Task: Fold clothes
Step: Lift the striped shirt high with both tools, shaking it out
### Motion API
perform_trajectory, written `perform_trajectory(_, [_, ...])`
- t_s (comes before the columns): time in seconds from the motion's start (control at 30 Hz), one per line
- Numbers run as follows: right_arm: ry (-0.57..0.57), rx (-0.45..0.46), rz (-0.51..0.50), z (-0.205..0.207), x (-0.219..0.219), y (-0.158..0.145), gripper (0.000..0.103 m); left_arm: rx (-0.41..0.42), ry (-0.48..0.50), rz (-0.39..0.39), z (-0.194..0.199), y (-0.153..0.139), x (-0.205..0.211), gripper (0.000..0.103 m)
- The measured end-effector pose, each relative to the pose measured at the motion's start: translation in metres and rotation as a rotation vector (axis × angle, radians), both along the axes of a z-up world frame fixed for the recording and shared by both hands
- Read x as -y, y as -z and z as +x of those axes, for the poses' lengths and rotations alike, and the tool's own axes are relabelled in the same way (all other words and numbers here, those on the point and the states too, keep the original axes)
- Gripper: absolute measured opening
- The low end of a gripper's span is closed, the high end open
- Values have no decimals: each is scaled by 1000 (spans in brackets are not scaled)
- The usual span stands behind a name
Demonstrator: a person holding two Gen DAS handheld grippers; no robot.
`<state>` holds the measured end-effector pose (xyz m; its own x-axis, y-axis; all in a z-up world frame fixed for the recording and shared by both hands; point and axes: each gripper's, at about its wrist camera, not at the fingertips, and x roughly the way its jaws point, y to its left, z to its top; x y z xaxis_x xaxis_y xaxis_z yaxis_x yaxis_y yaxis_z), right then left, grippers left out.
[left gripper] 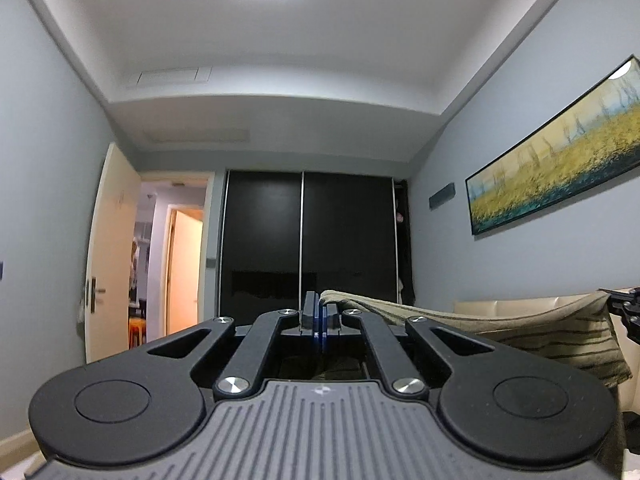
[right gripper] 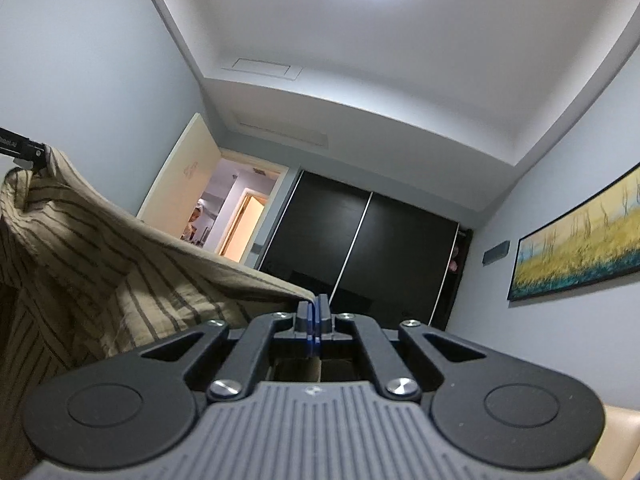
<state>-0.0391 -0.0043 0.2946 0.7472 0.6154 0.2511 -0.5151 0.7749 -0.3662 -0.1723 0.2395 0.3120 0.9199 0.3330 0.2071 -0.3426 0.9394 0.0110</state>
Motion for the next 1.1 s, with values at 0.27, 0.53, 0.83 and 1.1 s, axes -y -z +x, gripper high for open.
perform_trajectory(0.27, [29, 83, 116, -28, 22, -40, 2, 143, 46, 67, -49, -44, 33, 0])
perform_trajectory(0.53, [41, 198, 183, -92, 67, -60, 2, 245, 84, 112, -106, -73, 69, 0])
perform_trajectory(0.83, [67, 284, 255, -137, 104, -79, 2, 289, 111, 163, -127, -94, 96, 0])
perform_trajectory(1.1, [71, 245, 240, -114, 95, -74, 2, 208, 81, 122, -84, -86, 77, 0])
